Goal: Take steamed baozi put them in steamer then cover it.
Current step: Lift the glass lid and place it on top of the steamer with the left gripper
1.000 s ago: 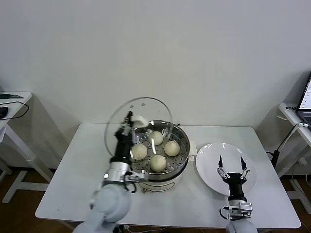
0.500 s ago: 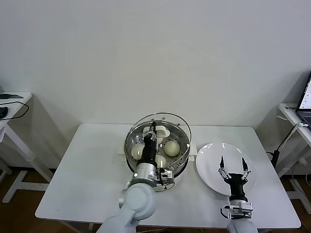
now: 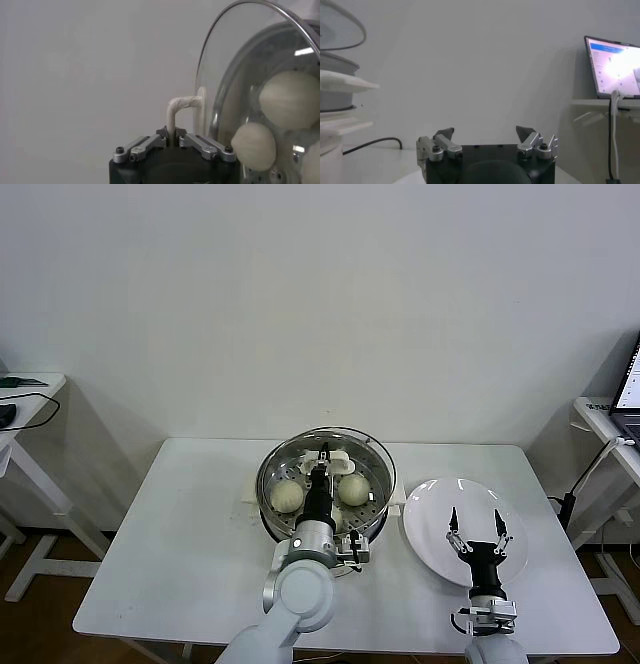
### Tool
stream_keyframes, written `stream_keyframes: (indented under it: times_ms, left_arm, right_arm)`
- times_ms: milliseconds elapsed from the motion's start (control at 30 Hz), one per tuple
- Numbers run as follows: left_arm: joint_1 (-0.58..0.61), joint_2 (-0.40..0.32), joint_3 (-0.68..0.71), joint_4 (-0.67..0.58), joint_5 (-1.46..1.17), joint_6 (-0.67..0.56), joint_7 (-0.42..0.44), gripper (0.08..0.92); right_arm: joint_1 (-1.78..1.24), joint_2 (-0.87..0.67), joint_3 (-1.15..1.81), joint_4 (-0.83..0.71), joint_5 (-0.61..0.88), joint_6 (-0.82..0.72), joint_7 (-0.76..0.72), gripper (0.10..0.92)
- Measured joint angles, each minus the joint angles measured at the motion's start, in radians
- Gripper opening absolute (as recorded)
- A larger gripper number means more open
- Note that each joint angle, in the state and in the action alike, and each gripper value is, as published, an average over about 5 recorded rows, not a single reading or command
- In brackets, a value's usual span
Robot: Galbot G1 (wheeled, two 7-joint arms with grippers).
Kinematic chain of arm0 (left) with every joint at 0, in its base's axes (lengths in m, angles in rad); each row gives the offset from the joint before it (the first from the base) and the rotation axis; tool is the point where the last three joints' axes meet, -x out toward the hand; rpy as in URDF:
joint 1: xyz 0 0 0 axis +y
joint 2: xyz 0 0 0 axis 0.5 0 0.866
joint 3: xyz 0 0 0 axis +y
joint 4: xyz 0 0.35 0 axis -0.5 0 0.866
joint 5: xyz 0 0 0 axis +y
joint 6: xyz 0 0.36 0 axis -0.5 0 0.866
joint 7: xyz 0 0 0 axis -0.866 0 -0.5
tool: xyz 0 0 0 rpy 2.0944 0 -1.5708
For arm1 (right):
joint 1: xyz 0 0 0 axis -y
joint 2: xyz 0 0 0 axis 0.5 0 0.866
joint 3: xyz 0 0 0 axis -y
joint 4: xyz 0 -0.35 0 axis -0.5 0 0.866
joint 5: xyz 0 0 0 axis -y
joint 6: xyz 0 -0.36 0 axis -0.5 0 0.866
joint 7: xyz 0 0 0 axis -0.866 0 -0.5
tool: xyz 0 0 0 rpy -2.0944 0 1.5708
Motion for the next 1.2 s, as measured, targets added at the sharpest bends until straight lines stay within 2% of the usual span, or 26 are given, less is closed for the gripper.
stream_keyframes:
  times_ms: [1200]
  left_arm:
    - [0.004,-0.019,-0.015,0.051,0.104,-0.026,0.048,0.187]
  right_arm:
    - [0.011,0.004,-0.01,-0.005,-0.001,0.001,-0.004,0.823]
